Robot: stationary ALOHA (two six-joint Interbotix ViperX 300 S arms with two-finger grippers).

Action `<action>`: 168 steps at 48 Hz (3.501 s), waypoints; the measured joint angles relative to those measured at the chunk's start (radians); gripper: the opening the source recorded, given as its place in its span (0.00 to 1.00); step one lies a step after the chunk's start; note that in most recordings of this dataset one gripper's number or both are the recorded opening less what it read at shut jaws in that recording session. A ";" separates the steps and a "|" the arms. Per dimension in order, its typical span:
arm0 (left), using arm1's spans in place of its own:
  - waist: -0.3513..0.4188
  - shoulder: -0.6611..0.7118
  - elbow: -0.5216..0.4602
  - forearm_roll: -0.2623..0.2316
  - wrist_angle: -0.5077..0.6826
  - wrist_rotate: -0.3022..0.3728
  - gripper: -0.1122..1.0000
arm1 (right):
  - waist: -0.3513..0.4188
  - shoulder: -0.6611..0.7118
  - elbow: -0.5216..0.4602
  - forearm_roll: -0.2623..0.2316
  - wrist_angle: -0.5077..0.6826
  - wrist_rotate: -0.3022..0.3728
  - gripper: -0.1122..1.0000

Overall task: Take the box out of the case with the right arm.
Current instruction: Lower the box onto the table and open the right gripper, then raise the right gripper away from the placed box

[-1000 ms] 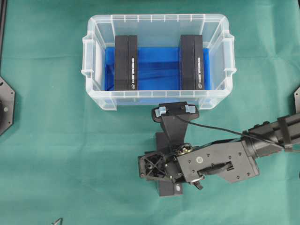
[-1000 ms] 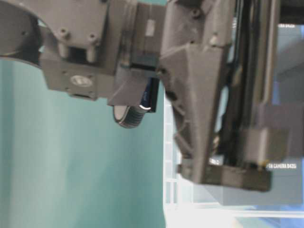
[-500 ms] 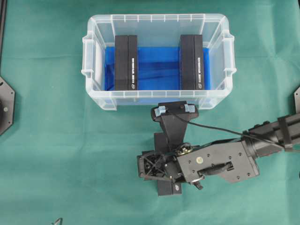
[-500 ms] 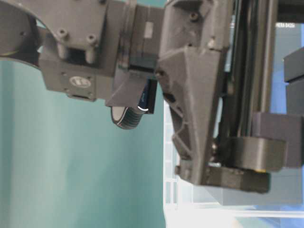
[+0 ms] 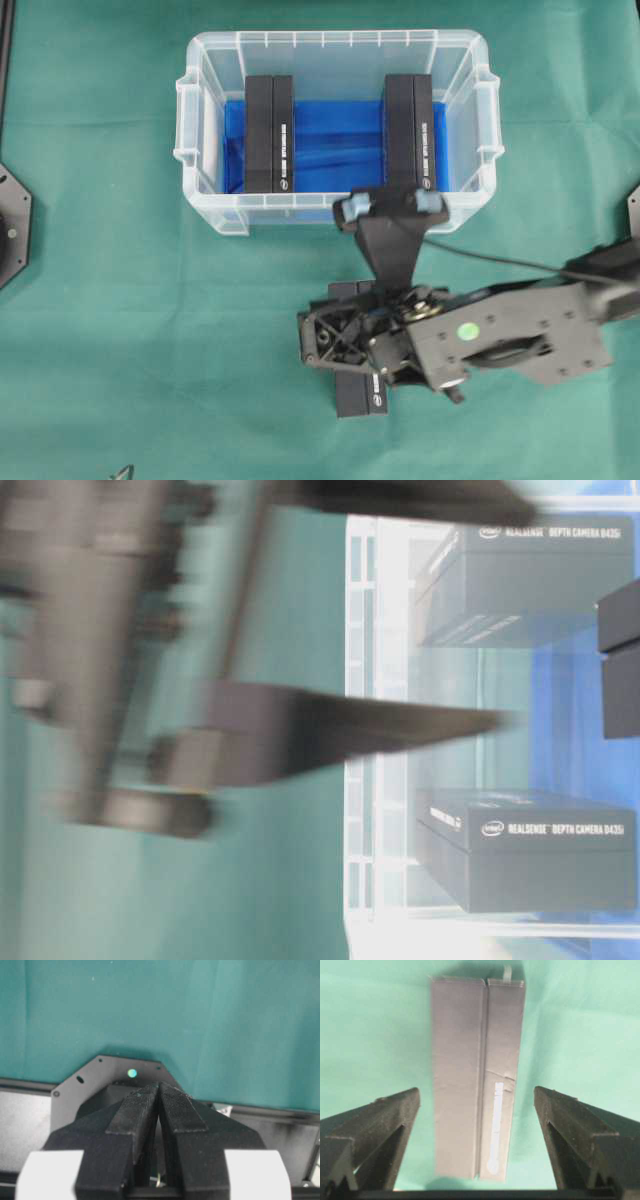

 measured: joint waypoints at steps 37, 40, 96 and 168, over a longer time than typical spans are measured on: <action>-0.002 0.002 0.000 0.000 0.000 0.000 0.10 | -0.023 -0.017 -0.216 -0.048 0.241 -0.163 0.92; -0.002 0.002 0.000 0.000 0.000 -0.002 0.10 | -0.021 -0.020 -0.195 -0.041 0.255 -0.163 0.92; 0.000 -0.002 0.000 0.000 -0.002 0.002 0.10 | 0.126 -0.607 0.437 0.025 0.256 0.066 0.92; -0.002 -0.005 0.002 0.003 -0.002 0.006 0.10 | -0.535 -0.687 0.480 0.037 0.216 -0.612 0.92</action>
